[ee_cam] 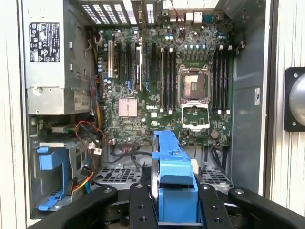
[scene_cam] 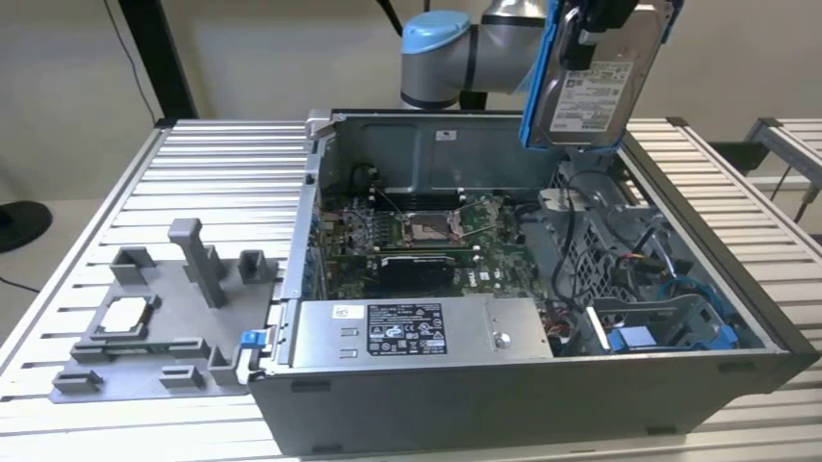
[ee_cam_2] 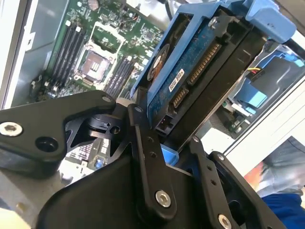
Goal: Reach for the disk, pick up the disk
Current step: 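Pick up the disk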
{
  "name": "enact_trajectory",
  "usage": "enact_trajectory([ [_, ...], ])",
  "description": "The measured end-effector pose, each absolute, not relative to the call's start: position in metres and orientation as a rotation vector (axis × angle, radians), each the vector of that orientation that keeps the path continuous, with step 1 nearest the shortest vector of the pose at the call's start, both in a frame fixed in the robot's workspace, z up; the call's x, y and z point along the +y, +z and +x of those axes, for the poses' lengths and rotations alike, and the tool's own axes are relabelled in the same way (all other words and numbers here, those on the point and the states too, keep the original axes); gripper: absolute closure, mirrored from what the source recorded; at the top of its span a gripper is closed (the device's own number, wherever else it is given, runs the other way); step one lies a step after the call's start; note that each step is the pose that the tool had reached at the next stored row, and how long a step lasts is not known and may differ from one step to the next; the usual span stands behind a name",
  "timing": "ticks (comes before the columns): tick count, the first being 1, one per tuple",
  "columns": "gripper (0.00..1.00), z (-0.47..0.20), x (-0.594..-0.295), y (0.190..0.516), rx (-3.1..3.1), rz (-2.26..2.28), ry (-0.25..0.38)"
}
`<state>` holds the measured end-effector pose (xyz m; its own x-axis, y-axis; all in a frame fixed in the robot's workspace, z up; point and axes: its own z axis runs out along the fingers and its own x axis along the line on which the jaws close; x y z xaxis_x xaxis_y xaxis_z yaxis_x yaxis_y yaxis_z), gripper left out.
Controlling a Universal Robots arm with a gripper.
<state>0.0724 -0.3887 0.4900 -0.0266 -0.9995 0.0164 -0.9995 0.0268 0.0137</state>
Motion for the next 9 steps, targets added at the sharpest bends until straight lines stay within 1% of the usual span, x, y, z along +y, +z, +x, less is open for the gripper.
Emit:
enact_trajectory([
  [9, 1.0, 0.086, -0.403, 0.49, -2.233, 2.176, -0.002],
])
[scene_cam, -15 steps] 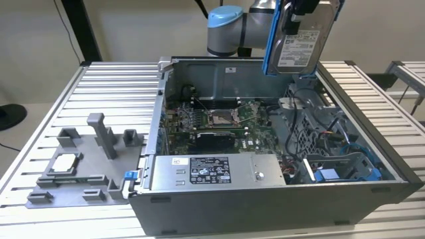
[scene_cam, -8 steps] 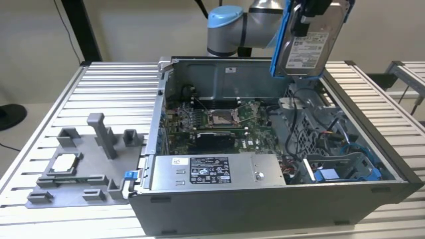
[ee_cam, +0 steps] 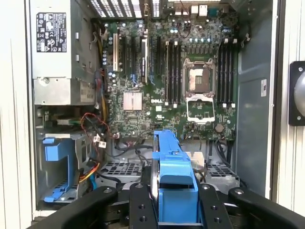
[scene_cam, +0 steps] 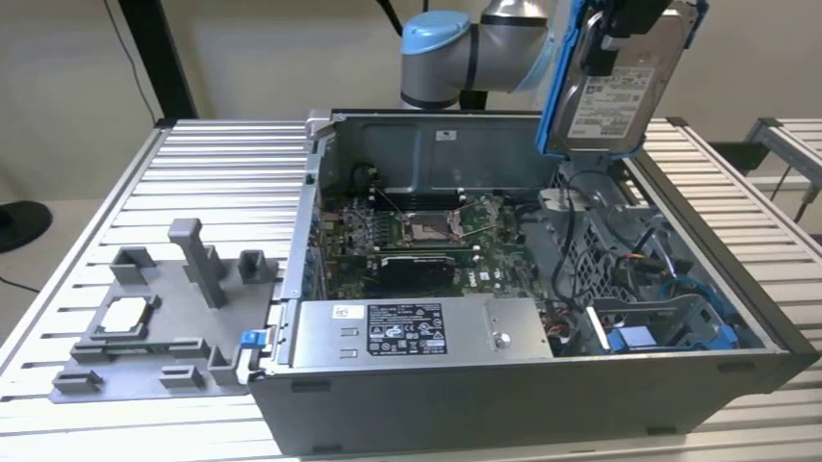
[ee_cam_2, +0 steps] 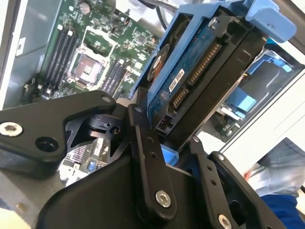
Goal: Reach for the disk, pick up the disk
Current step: 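Pick up the disk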
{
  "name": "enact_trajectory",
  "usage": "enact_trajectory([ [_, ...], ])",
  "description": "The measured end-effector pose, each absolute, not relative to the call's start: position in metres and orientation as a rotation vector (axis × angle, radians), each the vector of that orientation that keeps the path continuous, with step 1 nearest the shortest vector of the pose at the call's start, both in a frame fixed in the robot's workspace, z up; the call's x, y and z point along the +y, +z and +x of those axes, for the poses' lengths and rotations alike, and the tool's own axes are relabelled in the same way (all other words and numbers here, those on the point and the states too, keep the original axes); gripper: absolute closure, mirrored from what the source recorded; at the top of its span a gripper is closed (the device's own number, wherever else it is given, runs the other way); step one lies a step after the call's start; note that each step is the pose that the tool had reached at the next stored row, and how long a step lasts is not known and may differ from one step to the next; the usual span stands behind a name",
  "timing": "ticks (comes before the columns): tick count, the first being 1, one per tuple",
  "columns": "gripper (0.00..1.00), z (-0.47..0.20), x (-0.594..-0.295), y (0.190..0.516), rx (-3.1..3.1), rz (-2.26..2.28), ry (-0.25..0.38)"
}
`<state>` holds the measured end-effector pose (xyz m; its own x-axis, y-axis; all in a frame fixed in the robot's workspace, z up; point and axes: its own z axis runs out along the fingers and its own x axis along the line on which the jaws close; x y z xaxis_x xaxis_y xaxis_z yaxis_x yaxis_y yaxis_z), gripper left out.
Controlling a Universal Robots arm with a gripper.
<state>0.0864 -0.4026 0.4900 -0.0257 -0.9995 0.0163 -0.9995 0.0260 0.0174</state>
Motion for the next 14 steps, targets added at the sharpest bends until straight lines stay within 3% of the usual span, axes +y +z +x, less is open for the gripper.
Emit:
enact_trajectory([
  [14, 1.0, 0.087, -0.441, 0.49, -2.233, 2.176, -0.002],
])
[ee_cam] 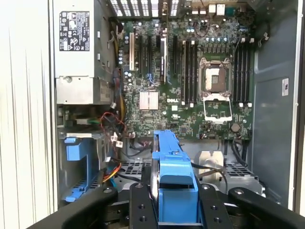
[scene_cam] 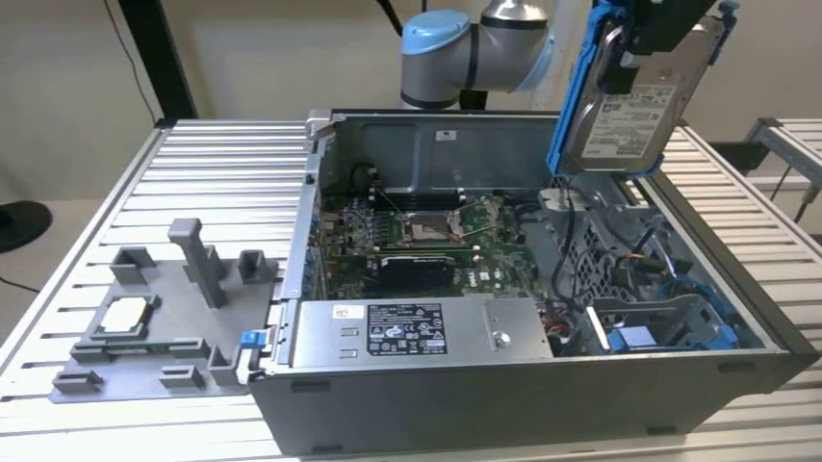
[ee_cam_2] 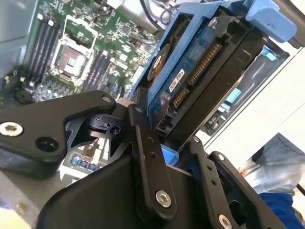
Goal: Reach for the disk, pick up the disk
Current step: 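Pick up the disk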
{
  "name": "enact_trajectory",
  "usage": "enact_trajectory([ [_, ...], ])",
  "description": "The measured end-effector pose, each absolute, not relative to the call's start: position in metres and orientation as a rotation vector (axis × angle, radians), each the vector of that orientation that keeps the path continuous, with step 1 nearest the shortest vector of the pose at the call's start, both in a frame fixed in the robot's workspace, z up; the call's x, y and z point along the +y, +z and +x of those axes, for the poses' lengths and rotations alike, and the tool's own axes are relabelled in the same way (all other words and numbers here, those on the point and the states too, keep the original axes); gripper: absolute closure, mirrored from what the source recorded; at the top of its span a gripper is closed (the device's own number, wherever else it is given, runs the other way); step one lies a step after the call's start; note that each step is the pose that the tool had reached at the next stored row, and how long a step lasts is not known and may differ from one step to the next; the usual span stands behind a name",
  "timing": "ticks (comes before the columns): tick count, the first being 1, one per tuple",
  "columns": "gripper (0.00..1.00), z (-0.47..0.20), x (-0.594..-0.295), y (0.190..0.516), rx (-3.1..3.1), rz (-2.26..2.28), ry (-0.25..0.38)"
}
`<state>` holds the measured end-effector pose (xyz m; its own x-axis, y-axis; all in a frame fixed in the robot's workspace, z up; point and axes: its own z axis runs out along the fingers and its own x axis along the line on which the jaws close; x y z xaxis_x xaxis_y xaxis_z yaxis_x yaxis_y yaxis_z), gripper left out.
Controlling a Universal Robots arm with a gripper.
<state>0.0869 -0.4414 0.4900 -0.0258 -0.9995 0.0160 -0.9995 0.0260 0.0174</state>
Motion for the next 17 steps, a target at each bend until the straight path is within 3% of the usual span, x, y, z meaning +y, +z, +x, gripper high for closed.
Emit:
enact_trajectory([
  [17, 1.0, 0.089, -0.461, 0.49, -2.233, 2.176, -0.003],
])
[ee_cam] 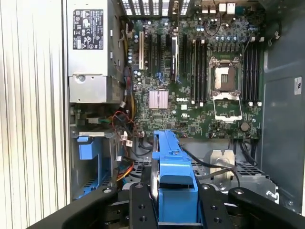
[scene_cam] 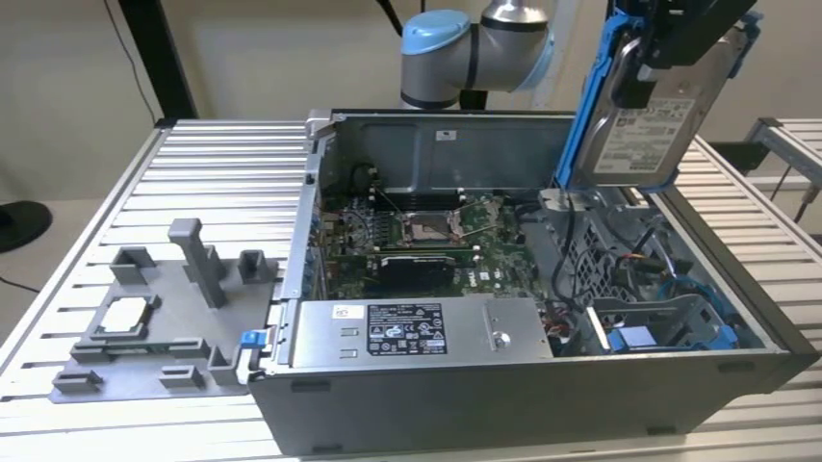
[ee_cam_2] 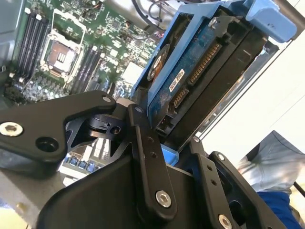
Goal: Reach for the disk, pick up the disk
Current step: 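Pick up the disk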
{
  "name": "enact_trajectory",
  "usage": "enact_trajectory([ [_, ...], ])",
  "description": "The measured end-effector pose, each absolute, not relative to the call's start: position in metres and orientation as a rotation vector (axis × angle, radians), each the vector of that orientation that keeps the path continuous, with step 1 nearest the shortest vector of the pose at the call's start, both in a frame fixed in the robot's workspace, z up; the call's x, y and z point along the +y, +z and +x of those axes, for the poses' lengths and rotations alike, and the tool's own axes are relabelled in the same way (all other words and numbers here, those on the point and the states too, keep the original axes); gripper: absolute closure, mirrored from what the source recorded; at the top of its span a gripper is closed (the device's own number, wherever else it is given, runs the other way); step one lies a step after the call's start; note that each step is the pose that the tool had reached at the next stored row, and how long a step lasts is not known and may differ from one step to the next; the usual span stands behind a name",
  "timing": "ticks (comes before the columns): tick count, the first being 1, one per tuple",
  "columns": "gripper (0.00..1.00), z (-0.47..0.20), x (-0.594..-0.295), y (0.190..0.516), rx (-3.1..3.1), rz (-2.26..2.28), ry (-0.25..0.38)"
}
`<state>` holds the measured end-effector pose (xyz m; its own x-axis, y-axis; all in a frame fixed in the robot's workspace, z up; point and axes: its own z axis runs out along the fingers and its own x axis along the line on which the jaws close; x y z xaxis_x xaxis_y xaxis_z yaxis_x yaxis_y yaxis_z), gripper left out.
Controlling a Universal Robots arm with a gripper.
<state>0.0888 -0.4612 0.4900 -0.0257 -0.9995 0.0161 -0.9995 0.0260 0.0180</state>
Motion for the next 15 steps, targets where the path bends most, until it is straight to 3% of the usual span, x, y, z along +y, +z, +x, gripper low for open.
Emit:
enact_trajectory([
  [15, 1.0, 0.09, -0.485, 0.49, -2.232, 2.175, -0.005],
])
